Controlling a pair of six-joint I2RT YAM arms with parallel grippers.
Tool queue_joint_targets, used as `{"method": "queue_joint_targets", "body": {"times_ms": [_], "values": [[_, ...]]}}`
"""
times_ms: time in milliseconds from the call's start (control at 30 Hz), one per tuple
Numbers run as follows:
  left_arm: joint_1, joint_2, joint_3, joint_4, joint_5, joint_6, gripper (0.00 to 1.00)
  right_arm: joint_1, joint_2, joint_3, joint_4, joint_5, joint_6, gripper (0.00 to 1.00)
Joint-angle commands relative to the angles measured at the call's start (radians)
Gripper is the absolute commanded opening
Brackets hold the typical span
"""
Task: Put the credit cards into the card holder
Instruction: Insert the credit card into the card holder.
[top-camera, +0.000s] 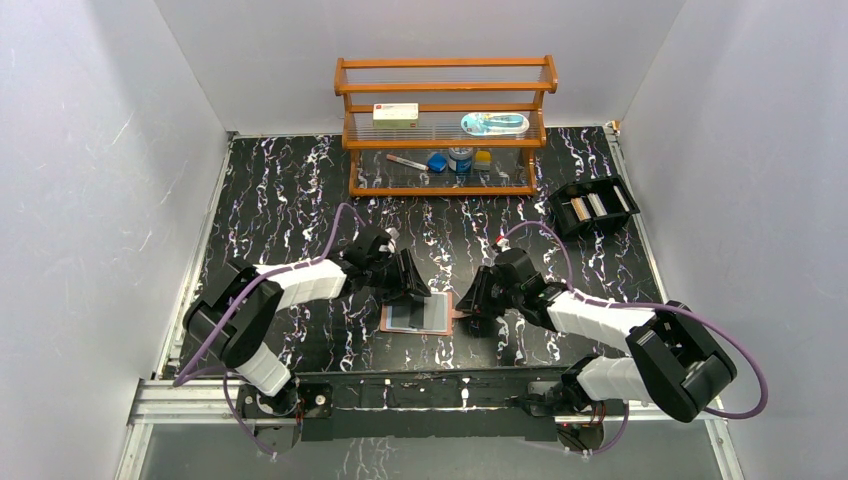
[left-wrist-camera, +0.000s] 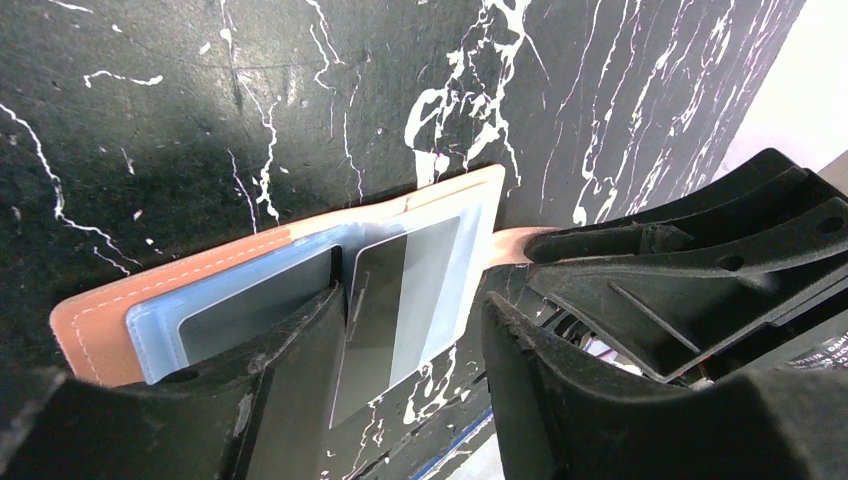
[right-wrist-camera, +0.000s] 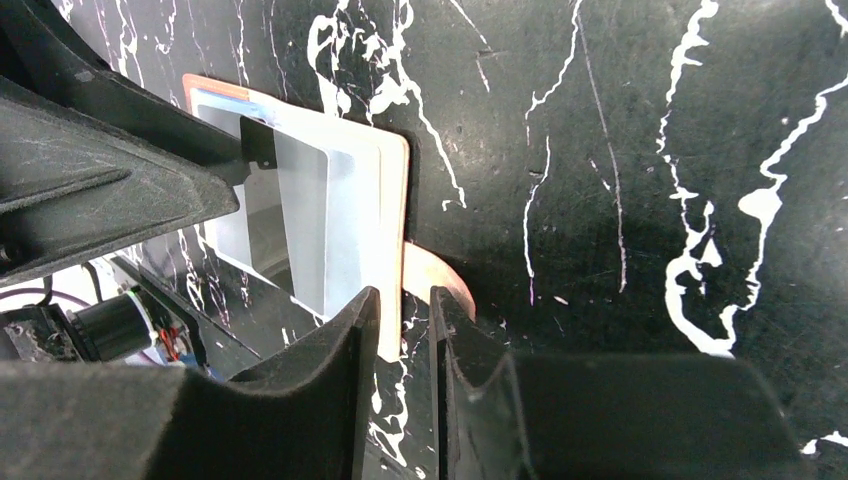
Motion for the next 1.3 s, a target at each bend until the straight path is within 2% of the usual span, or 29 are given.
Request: {"method": "queue_joint_targets", "body": {"times_ms": [0,333,567,767,1100,1267], "values": [[-0.022,-0.034,0.009,-0.114,-0.048,0.001,0.52,0.01,-0.009,-0.003,0.03,-0.037,-0.003,0.33],[-0.051,-0.04,0.006,-0.156,-0.075,-0.014,0.55,0.027,0.043,-0.048,0.14,-0.068,0.047,0.33],[-0.096,-0.032,0.022,-0.143,-0.108,-0.047,0.43,0.036,0.092,-0.067,0.211,-0.089,0.066,0.31],[-0.114,0.014,0.068,-0.126,-0.092,-0.053,0.38,0.038,0.093,-0.067,0.237,-0.084,0.073,0.29],[-0.143,0.044,0.11,-0.052,-0.052,-0.084,0.39,0.037,0.099,-0.067,0.273,-0.107,0.09,0.27],[-0.16,0.051,0.131,-0.027,-0.05,-0.112,0.43,0.037,0.074,-0.087,0.276,-0.095,0.101,0.26]]}}
